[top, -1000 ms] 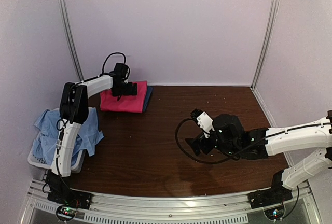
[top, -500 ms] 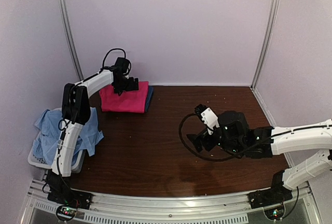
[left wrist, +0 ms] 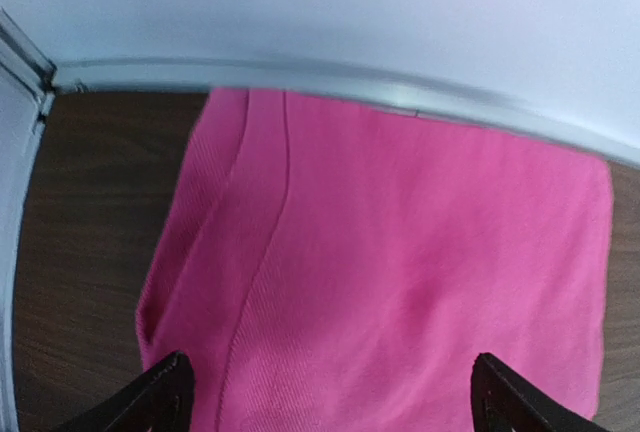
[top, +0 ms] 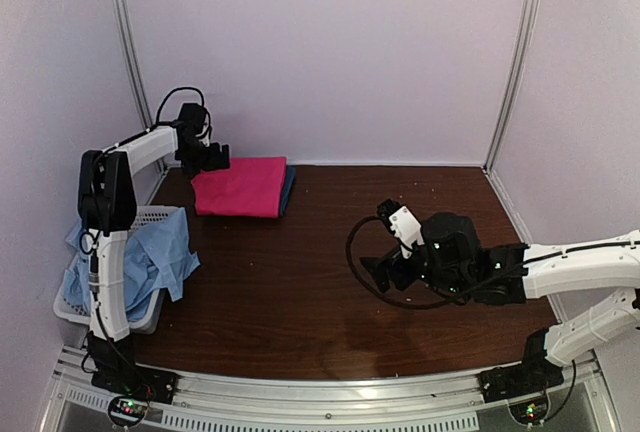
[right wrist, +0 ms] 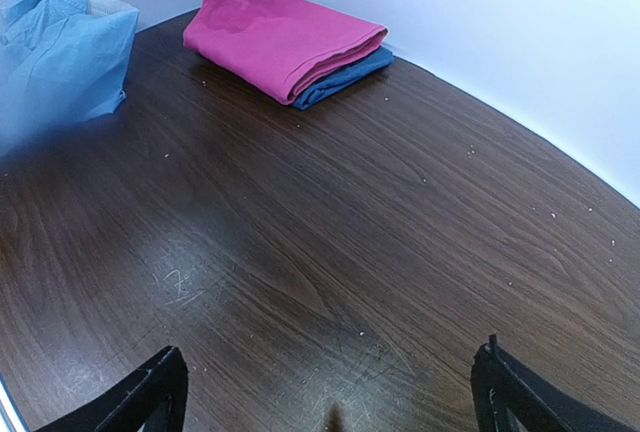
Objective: Fold and stack the mixed laundry pile
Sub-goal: Smooth out the 1/3-rectangle-folded trousers at the corner of the board, then reset both arms
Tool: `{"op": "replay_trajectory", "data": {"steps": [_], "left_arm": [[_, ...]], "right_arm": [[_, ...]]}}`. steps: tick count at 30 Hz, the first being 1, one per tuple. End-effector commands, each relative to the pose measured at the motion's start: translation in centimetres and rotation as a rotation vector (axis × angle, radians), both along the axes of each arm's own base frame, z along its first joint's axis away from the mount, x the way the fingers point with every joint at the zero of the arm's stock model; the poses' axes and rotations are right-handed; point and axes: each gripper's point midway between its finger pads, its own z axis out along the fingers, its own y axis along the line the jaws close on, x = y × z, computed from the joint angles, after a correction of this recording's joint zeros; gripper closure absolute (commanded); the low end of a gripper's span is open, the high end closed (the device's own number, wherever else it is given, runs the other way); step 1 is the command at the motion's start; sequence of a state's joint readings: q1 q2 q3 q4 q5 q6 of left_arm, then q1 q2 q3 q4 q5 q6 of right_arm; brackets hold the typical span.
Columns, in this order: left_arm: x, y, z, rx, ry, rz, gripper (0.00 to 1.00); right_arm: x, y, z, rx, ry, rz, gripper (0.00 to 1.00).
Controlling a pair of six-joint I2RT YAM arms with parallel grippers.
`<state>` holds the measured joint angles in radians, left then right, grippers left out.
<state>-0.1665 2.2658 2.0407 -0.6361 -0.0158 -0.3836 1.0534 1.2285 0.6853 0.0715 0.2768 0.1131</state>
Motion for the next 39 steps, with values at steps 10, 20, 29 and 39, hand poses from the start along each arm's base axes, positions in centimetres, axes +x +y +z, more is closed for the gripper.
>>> {"op": "replay_trajectory", "data": {"steps": [10,20,29,39], "left_arm": [[-3.8,2.8,-11.6,-0.1,0.217,0.115,0.07],[-2.9,-1.8,1.7,0.166,-0.043,0.006,0.02],[-7.9,-3.0,13.3,0.026,-0.226,-0.042,0.02],[-21.8,-11.8,4.3,0.16,-0.059,-0.347,0.02]], "right_arm": [[0.2,-1.9,0.5,0.04,-0.001,-0.049,0.0],[3.2,-6.0,2.6,0.081,-0.008,-0.161,0.0],[7.7,-13.8,6.3,0.181,0.0,-0.366,0.0],[6.7,-15.2,1.5,0.266,0.169,-0.404,0.0]]}}
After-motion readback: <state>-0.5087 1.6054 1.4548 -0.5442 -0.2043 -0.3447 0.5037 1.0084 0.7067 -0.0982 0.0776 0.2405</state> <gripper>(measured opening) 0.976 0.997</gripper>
